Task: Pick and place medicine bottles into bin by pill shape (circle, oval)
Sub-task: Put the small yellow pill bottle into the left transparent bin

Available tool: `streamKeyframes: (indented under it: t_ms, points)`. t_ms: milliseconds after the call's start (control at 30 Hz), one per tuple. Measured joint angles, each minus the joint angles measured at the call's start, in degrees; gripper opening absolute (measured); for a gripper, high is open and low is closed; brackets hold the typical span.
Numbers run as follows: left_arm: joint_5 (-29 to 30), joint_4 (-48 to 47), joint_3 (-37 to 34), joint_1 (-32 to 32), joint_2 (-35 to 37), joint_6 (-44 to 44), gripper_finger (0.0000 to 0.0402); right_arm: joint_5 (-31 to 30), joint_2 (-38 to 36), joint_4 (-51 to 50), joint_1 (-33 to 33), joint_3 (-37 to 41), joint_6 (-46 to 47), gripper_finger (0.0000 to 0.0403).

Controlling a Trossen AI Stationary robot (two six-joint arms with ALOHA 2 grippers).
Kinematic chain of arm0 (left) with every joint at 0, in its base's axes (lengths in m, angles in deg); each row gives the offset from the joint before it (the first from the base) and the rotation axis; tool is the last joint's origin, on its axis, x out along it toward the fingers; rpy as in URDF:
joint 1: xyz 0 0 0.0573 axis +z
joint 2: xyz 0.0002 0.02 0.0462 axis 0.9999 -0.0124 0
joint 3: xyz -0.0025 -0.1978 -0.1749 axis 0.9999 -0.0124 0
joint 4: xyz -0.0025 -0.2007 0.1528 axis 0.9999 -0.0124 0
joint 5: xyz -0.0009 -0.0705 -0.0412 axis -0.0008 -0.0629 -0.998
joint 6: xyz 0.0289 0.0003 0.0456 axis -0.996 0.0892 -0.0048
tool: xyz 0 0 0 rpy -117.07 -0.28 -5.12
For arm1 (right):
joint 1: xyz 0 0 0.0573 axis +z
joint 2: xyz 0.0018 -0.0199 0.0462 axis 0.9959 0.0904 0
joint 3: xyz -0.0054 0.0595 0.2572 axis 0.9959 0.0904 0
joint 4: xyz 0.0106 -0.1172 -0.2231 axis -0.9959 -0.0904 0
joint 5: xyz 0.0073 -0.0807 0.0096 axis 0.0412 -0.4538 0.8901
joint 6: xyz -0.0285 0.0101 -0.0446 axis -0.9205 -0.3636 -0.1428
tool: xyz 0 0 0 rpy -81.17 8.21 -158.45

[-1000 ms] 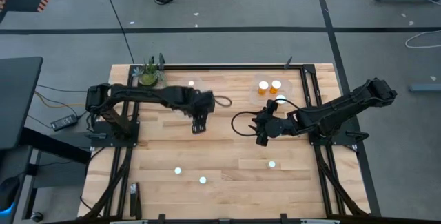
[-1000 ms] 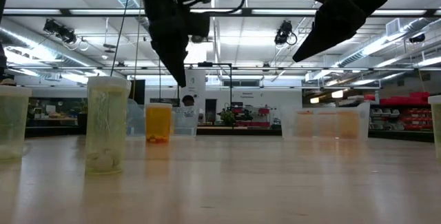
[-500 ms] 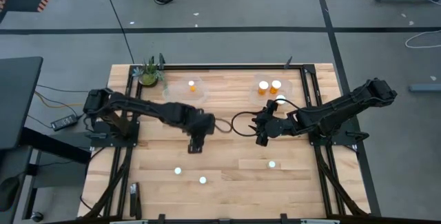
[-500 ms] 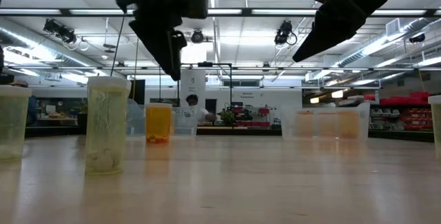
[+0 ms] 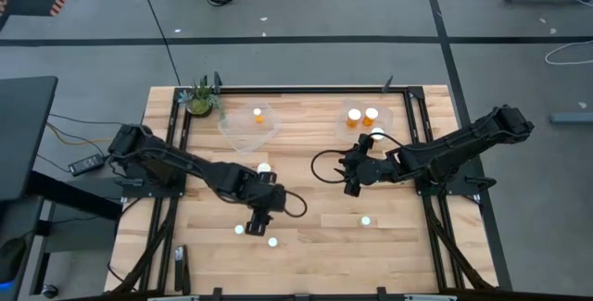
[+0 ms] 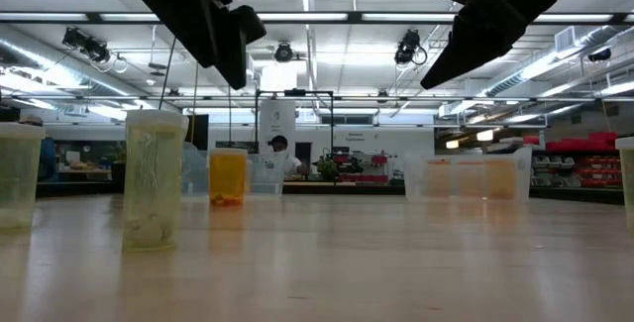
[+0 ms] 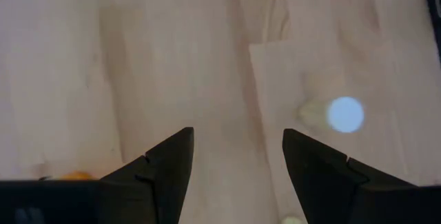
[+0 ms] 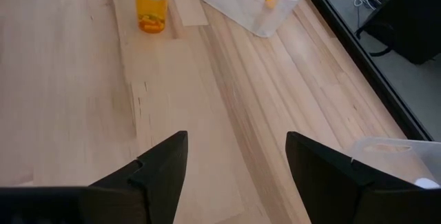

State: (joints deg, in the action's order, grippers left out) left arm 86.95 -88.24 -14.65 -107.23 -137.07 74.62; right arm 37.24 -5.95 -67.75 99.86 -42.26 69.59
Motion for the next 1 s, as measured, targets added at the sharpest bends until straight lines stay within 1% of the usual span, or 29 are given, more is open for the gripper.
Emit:
streamKeyframes:
  t_ms: [300, 500, 567, 733, 1000]
  points:
    - [0.07, 3.15, -0.02, -4.65, -0.08, 2.7, 0.0231, 0.0, 0.0, 0.0, 0.0, 0.0, 0.0, 0.0252]
    - [0.07, 7.9, -0.07, -8.49, -3.27, 3.26, 0.0231, 0.0, -0.02, -0.16, 0.0, 0.0, 0.24, 0.0252]
    - [-0.01, 7.9, -0.07, -9.42, -4.81, 3.34, 0.0231, 0.0, -0.02, -0.11, 0.0, 0.0, 0.28, 0.0252]
    - [0.08, 9.09, -0.07, -10.93, -7.28, 4.49, 0.0231, 0.0, -0.02, -0.11, 0.0, 0.0, 0.35, 0.0252]
    - [1.41, 9.63, -0.07, -11.95, -8.46, 4.26, 0.0231, 0.0, -0.02, 0.01, -0.02, -0.02, 0.39, 0.0252]
